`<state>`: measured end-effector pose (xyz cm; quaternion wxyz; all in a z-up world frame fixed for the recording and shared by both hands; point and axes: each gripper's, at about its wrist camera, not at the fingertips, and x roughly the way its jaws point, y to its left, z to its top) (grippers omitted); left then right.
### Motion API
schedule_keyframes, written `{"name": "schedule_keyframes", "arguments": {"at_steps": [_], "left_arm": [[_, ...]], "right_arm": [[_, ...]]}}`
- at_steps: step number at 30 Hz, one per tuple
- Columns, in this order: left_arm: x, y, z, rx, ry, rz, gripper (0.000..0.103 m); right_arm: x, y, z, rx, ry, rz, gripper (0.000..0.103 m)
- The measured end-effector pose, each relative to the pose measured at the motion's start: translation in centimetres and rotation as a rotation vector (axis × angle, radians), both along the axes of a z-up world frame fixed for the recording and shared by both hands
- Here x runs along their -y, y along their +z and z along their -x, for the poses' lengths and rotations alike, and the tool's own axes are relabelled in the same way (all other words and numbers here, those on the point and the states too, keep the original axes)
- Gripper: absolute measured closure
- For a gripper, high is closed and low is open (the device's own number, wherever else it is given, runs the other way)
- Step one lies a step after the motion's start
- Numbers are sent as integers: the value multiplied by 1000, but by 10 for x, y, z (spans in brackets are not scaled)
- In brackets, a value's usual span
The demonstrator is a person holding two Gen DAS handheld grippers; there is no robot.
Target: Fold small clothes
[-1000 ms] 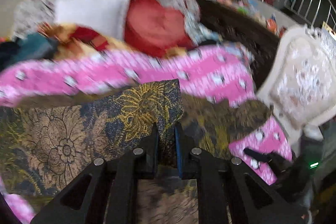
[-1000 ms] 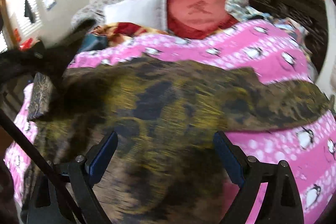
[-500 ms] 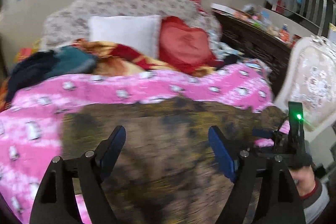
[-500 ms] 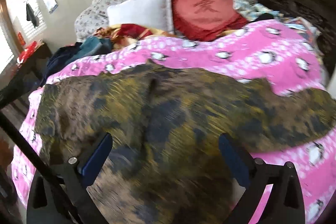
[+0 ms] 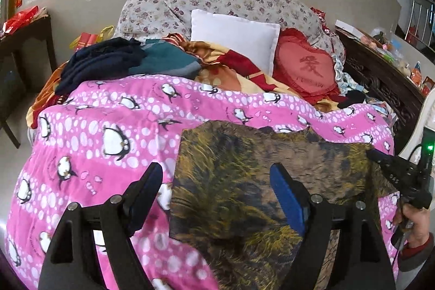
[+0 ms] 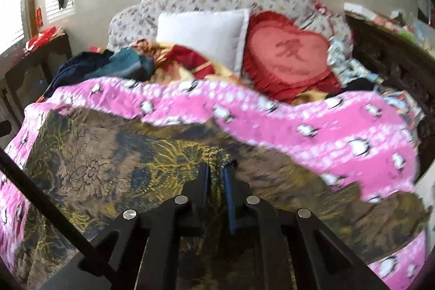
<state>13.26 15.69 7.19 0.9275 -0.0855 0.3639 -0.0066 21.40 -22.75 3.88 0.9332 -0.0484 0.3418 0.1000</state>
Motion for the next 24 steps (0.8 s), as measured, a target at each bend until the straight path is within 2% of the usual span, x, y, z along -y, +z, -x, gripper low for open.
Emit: {"name": "schedule_keyframes", "arguments": {"at_steps": [3,6,7,10,13,16,18,20,21,22,23,24], "left_arm": [[15,-9,-9,-7,-18,-5,22],[34,-24,-22,-33,-24,-60,22],[41,-32,-29,-39,-12,-104,22],[47,-48,-44,-71,17,-147,22],[40,-55,-52,-86,38,-141,22],[36,-61,-63,-104,59,-165,22],[34,-66,-71,-118,70,-165,22],[29,-75,-78,-149,82,-127,22],[28,-76,-79,-157,88,-109,22],[25,-78,-79,-163,91,-84,22],[25,-79,-77,-164,87,-77,22],[24,-79,-76,-163,85,-81,22]], "right_arm": [[27,5,2,9,-64,7,93],[42,-12,-7,-40,-84,-28,93],[41,-21,-13,-64,-92,-6,93],[37,-34,-20,-78,-118,69,93],[44,-10,-4,-14,-128,46,93],[53,13,9,54,-185,105,94],[61,18,6,19,-181,79,94],[64,13,0,-4,-191,83,93],[65,8,-1,-14,-177,56,90],[67,4,0,-42,-150,-4,71],[69,-1,2,-72,-136,-55,38],[72,-6,7,-98,-126,-119,25]]}}
